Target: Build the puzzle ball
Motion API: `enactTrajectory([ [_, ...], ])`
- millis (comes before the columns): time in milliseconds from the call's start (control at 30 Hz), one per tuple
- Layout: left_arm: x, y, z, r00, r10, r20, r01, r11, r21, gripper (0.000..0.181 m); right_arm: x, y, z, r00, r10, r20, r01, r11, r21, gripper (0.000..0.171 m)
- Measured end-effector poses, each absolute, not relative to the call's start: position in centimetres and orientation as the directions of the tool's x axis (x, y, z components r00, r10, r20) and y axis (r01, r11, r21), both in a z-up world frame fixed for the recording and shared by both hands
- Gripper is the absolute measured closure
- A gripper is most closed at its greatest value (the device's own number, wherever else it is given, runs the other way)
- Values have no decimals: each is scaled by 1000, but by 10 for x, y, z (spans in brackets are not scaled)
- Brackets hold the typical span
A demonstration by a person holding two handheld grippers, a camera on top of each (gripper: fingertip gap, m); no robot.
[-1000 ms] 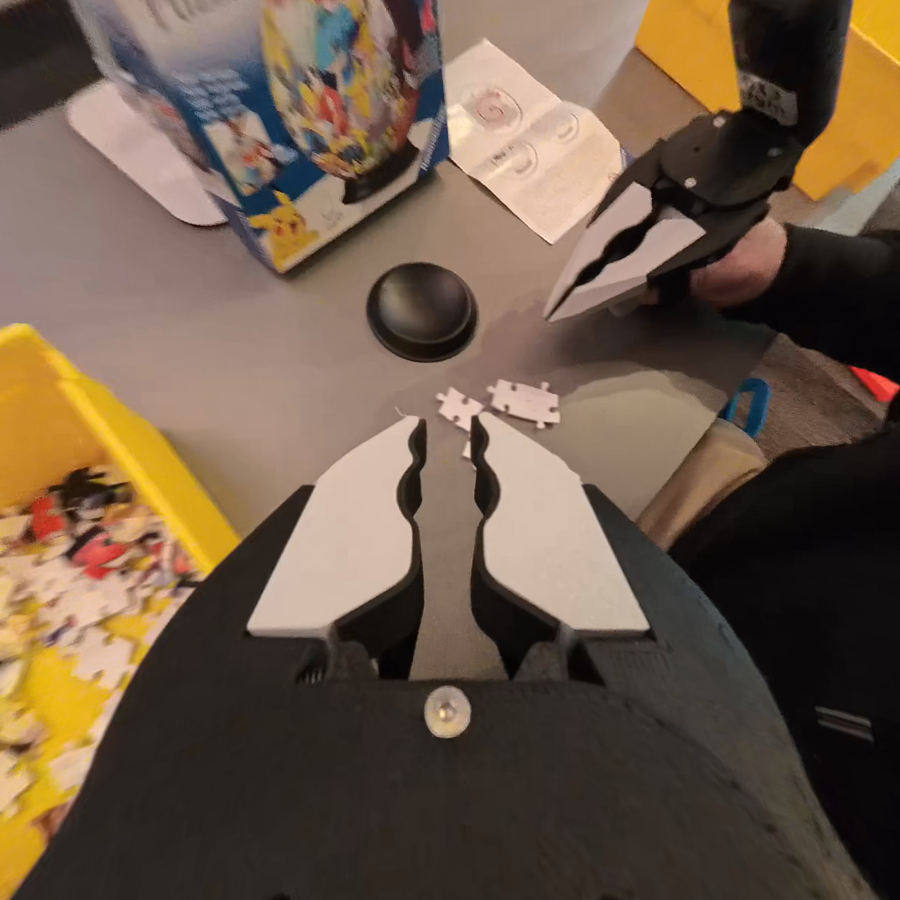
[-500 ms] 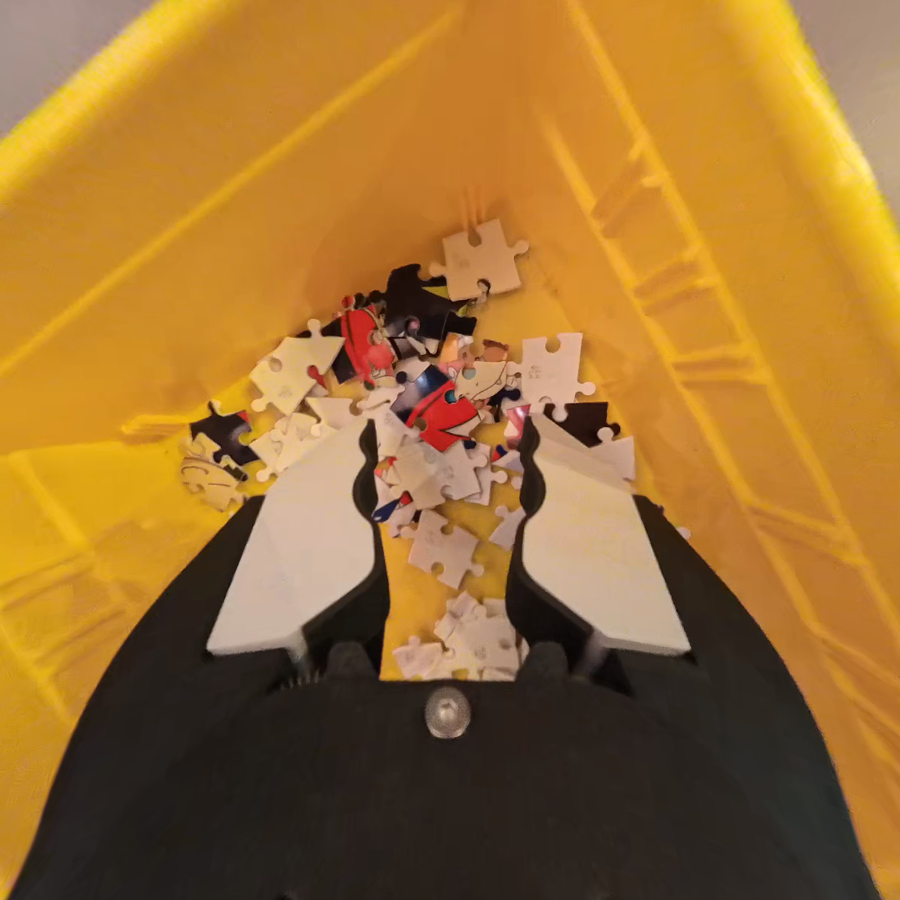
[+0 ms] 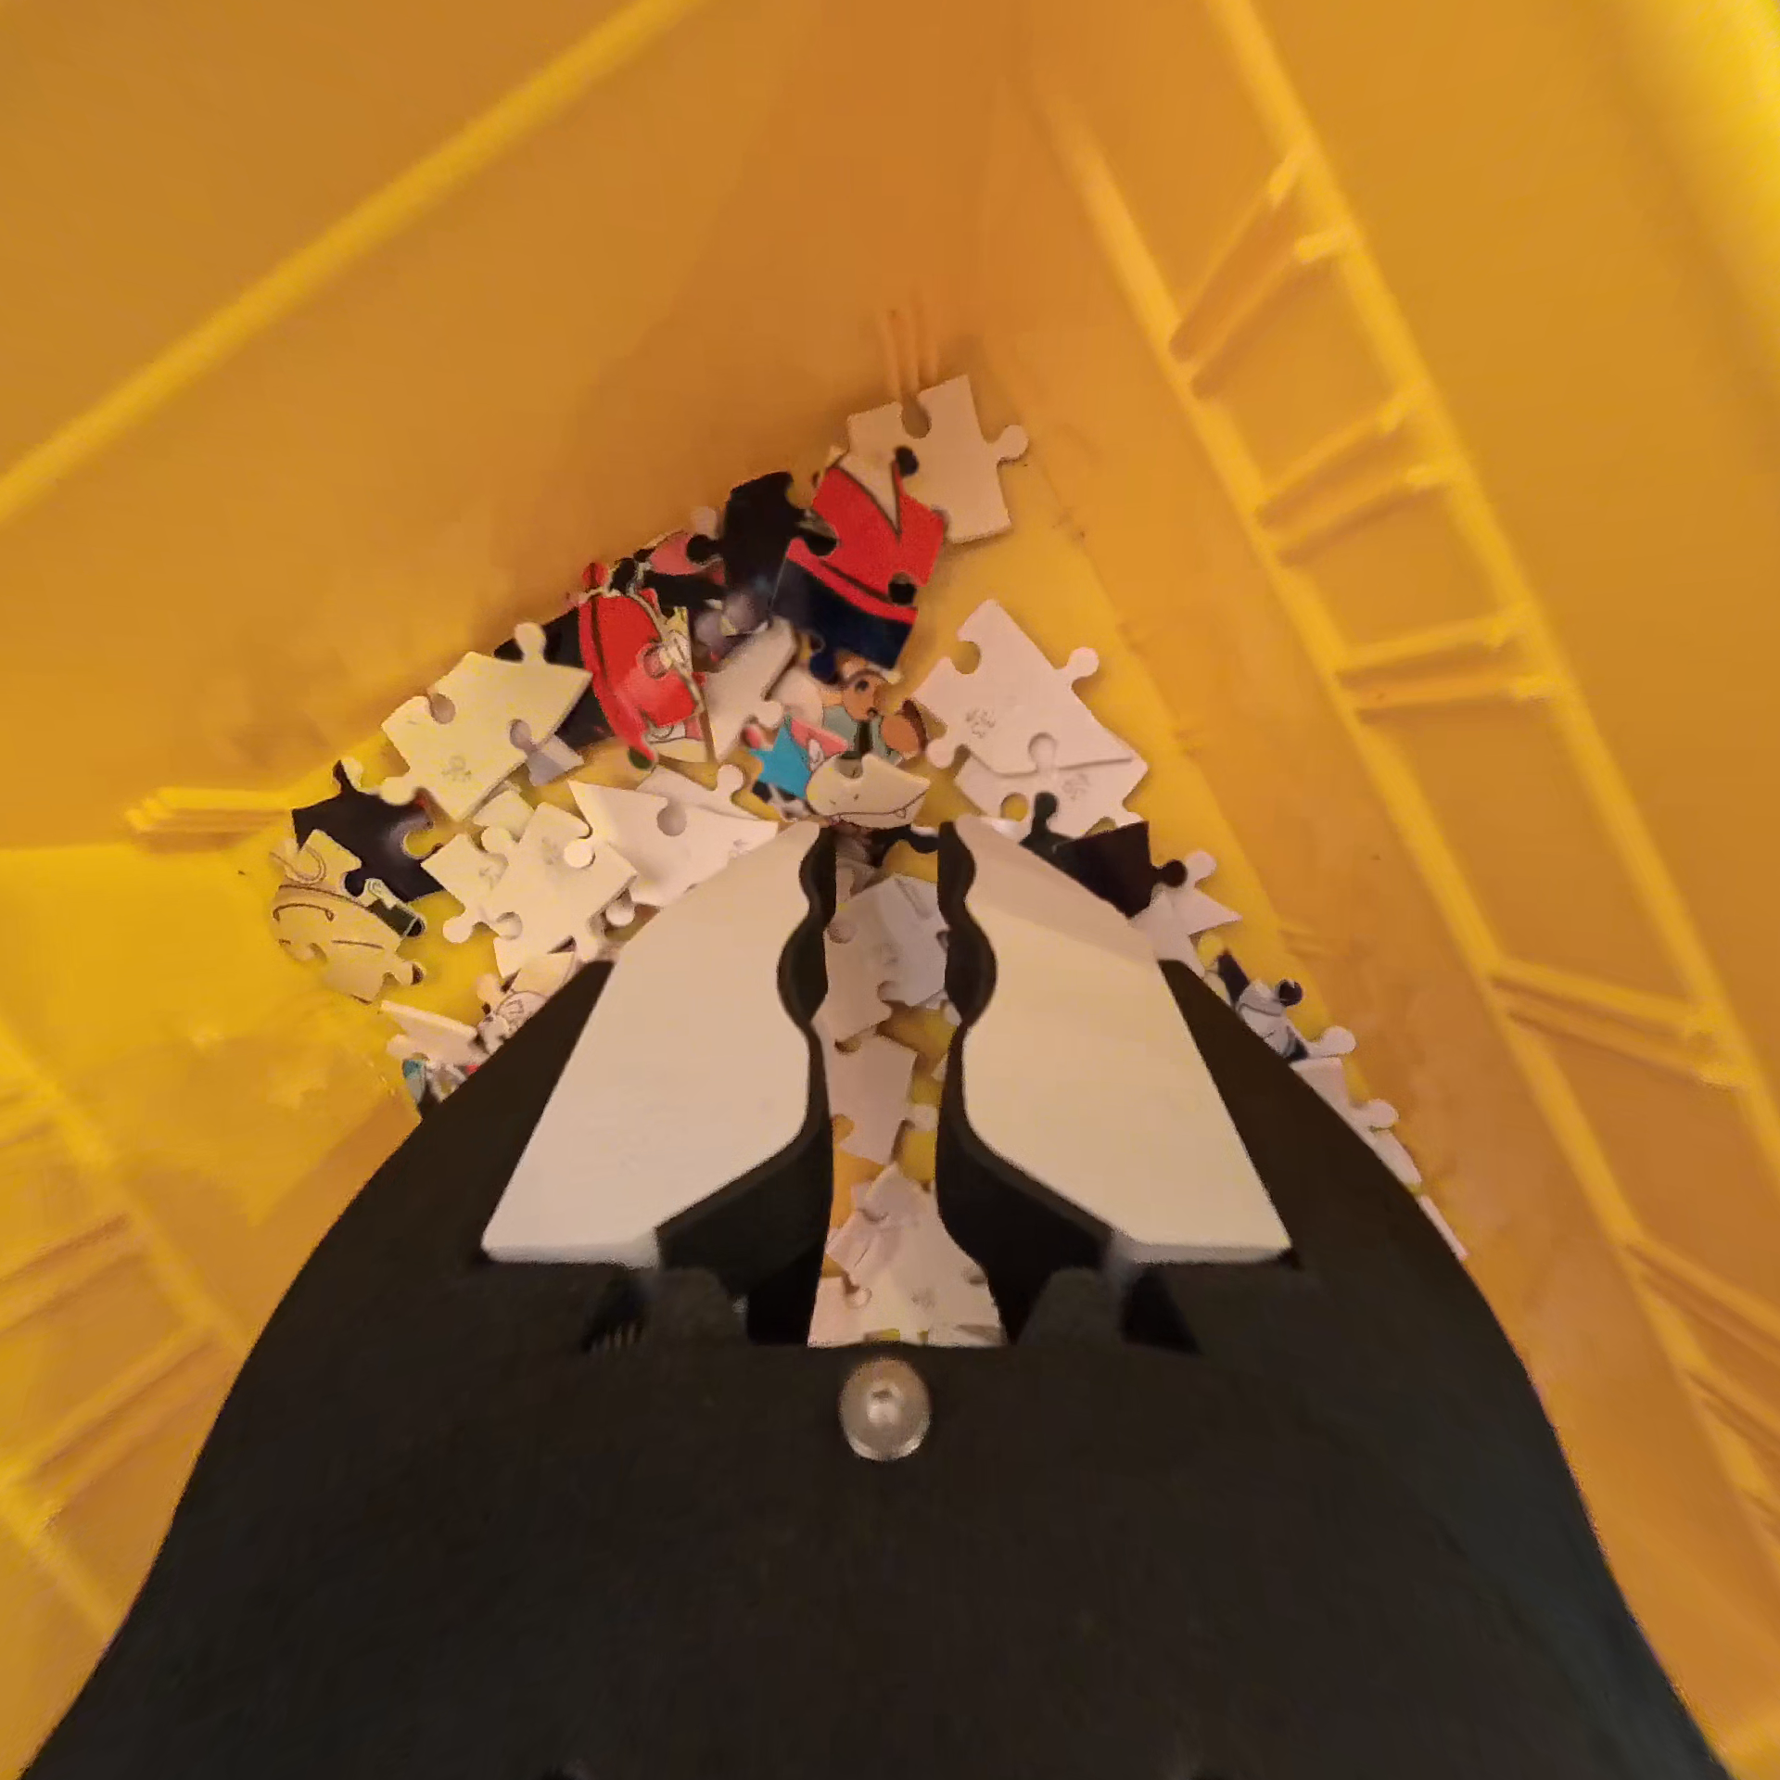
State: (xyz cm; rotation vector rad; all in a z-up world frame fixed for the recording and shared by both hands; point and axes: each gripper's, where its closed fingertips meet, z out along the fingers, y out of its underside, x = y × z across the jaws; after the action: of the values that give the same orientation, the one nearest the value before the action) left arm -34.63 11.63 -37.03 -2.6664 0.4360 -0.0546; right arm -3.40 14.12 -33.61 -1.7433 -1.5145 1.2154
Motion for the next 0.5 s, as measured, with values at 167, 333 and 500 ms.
enactTrajectory([
  [167, -335, 112, -351, 947, -303, 103, -204, -820, -535, 177, -34, 141, -336, -31, 958, -286, 487, -236, -841, 171],
  [333, -333, 100, -350, 937, -269, 223, -102, -821, -562, 177, -34, 141, -336, -32, 958, -287, 485, -236, -842, 171],
  [500, -330, 85, -359, 915, -196, 352, -16, -890, -455, 177, -34, 141, -336, -32, 958, -284, 482, -234, -844, 171],
])
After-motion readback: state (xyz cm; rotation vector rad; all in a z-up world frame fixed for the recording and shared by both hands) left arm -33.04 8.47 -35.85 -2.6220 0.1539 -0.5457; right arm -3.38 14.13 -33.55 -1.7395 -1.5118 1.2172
